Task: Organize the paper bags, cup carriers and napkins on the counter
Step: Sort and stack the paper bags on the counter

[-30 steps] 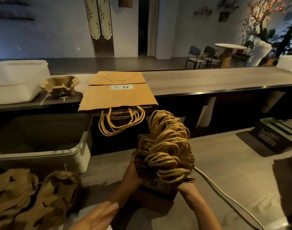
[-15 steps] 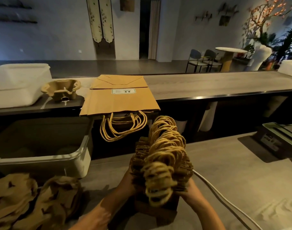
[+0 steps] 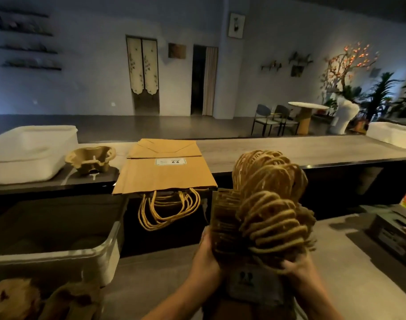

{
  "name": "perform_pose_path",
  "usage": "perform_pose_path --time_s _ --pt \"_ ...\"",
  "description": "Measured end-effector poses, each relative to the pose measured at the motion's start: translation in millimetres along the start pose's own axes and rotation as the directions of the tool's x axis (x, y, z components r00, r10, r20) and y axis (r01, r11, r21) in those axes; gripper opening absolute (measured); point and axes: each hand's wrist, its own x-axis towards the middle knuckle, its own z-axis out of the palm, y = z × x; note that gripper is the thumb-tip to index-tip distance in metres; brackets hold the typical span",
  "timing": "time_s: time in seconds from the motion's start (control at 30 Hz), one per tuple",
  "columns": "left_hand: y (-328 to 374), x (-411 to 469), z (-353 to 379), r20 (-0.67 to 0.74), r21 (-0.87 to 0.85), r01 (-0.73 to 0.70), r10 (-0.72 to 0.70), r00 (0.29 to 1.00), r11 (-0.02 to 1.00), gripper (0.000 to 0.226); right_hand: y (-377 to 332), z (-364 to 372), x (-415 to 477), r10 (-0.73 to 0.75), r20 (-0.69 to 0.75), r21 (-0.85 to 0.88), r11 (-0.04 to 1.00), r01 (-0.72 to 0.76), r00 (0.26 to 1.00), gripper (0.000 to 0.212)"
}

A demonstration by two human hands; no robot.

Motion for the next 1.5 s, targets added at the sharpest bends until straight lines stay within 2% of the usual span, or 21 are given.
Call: perform_pose_path --time_s 0.23,0.3,0.33,0.37,0.47,0.63,0.7,0.8,0.87,0.97,1.03,1.1,1.13,1.17,1.2,1.27,1.3,1.33,1.4,1.47,1.5 --pt "76 20 -11 0.01 -0.084 -0.15 0.152 0.988 0.985 0.078 -82 13 10 -0.209 0.078 0.078 0.976 0.203 0.975 0.022" --pt "99 30 -19 0.024 -0.108 -0.165 0.168 0.985 0.98 0.074 -104 24 14 -0.266 0.094 0.036 0.964 0.264 0.959 0.061" --pt "110 35 -24 0.038 -0.094 -0.176 0.181 0.983 0.98 0.072 -113 29 19 -0.287 0.094 0.032 0.958 0.285 0.953 0.07" --pt "119 39 -29 0.057 -0.073 -0.187 0.191 0.98 0.98 0.071 -125 36 21 -0.307 0.091 0.031 0.952 0.306 0.947 0.068" --pt "145 45 -45 0.061 -0.034 -0.179 0.181 0.982 0.983 0.062 -153 55 32 -0.337 0.127 0.099 0.94 0.327 0.933 0.035" --pt "192 68 -74 0.042 -0.037 -0.166 0.168 0.985 0.985 0.055 -186 85 57 -0.34 0.084 0.095 0.939 0.332 0.937 0.045" --pt "218 76 -87 0.064 0.052 -0.187 0.184 0.981 0.981 0.057 -194 97 66 -0.355 0.047 0.127 0.929 0.347 0.934 0.053" --pt "256 90 -97 0.046 0.356 -0.274 0.275 0.96 0.894 0.043 -199 116 76 -0.408 -0.033 0.254 0.88 0.402 0.912 0.061" --pt "268 102 -100 -0.01 0.549 -0.316 0.383 0.923 0.774 0.043 -196 129 82 -0.425 -0.123 0.369 0.819 0.439 0.897 0.057" --pt "250 118 -107 -0.126 0.624 -0.336 0.515 0.848 0.706 0.054 -189 143 96 -0.34 -0.272 0.505 0.746 0.434 0.9 0.048" --pt "220 117 -110 -0.279 0.627 -0.388 0.66 0.698 0.676 0.044 -186 148 109 -0.267 -0.334 0.557 0.718 0.417 0.904 0.052" --pt "185 114 -110 -0.331 0.636 -0.494 0.787 0.52 0.593 0.025 -182 153 124 -0.227 -0.361 0.566 0.717 0.406 0.905 0.054" --pt "168 112 -108 -0.285 0.672 -0.519 0.831 0.477 0.528 0.017 -179 156 131 -0.214 -0.37 0.568 0.718 0.402 0.904 0.052" --pt "154 111 -105 -0.227 0.69 -0.527 0.84 0.492 0.495 0.008 -175 160 138 -0.198 -0.373 0.574 0.718 0.394 0.906 0.05" --pt "143 112 -101 -0.19 0.653 -0.541 0.807 0.56 0.53 0.013 -171 165 144 -0.179 -0.376 0.582 0.718 0.382 0.909 0.049" --pt "134 115 -87 -0.207 0.41 -0.448 0.559 0.803 0.795 0.038 -162 173 154 -0.134 -0.384 0.599 0.717 0.357 0.913 0.048" --pt "133 121 -81 -0.219 0.266 -0.296 0.357 0.908 0.917 0.045 -158 177 159 -0.12 -0.389 0.606 0.714 0.351 0.914 0.049" --pt "133 129 -78 -0.191 0.128 -0.114 0.137 0.972 0.985 0.052 -155 179 163 -0.109 -0.393 0.61 0.712 0.348 0.913 0.049" --pt "137 142 -74 0.004 -0.174 0.197 -0.2 0.98 0.965 0.058 -150 183 172 -0.1 -0.393 0.63 0.694 0.347 0.914 0.046" --pt "141 153 -72 0.169 -0.514 0.263 -0.205 0.964 0.816 0.059 -146 187 179 -0.089 -0.378 0.67 0.66 0.339 0.921 0.041" --pt "146 157 -70 0.196 -0.672 0.257 -0.168 0.966 0.694 0.061 -143 189 182 -0.089 -0.366 0.681 0.653 0.332 0.926 0.041"
